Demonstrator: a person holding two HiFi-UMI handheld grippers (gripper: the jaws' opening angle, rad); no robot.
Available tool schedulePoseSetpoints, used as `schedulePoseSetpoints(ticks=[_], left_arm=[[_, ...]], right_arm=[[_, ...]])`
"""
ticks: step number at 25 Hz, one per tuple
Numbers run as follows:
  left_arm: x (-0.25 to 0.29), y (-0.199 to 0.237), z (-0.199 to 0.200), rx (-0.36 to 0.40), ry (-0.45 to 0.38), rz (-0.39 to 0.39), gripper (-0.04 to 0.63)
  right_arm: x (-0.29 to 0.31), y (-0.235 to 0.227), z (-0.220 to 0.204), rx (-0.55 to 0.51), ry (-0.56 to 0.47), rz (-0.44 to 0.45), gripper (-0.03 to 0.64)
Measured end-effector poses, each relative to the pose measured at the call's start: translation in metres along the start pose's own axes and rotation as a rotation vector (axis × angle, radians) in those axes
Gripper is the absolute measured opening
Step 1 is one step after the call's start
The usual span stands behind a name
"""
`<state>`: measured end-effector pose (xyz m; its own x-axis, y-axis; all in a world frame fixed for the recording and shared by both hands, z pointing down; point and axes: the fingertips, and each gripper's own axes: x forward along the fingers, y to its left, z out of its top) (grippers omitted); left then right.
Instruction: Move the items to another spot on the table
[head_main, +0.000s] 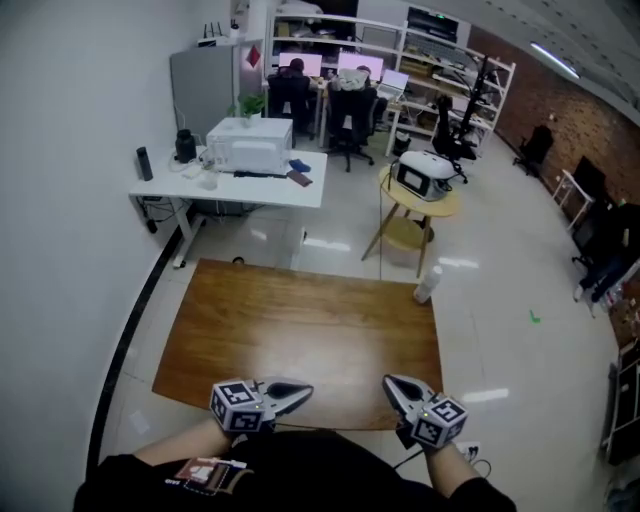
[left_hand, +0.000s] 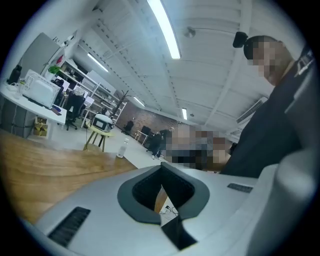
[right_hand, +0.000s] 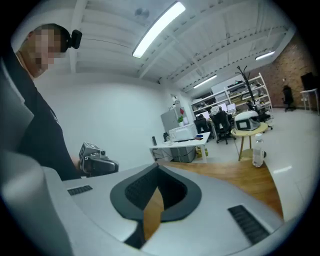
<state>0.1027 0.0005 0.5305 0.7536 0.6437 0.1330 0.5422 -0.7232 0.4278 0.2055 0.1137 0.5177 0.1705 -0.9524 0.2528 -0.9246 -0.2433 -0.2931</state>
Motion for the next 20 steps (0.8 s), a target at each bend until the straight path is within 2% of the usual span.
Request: schedulePoseSetpoints(ticks=[3,7,11,13,16,20], left_arm=[[0.020,0.028,0.013,-0.011,-0.003,-0.034,-0.009],[0.064,0.065,0.029,0.014,0.059,-0.073,-0.009],[0.134,0.078,0.050,0.045,0.086,-0.091,-0.009],[0.180,0.087,0.055,0.081,0.100,-0.059,-0.009],[0.255,0.106,0.061,0.116,0.106,0.033,-0.009],[0.353,0.136,0.064,0.087,0.090,0.187,-0.008]], right_arm=[[-0.006,-0.047,0.015,0.025,-0.026,-0.092,-0.008],[-0.023,-0.112,0.027,0.042,-0.061,-0.237,-0.008],[-0.056,-0.167,0.046,0.017,-0.072,-0.311,-0.008],[-0.076,-0.206,0.049,0.006,-0.086,-0.336,-0.008],[-0.102,-0.268,0.047,0.001,-0.095,-0.335,-0.008],[-0.126,-0.329,0.035,0.020,-0.055,-0.277,-0.008]])
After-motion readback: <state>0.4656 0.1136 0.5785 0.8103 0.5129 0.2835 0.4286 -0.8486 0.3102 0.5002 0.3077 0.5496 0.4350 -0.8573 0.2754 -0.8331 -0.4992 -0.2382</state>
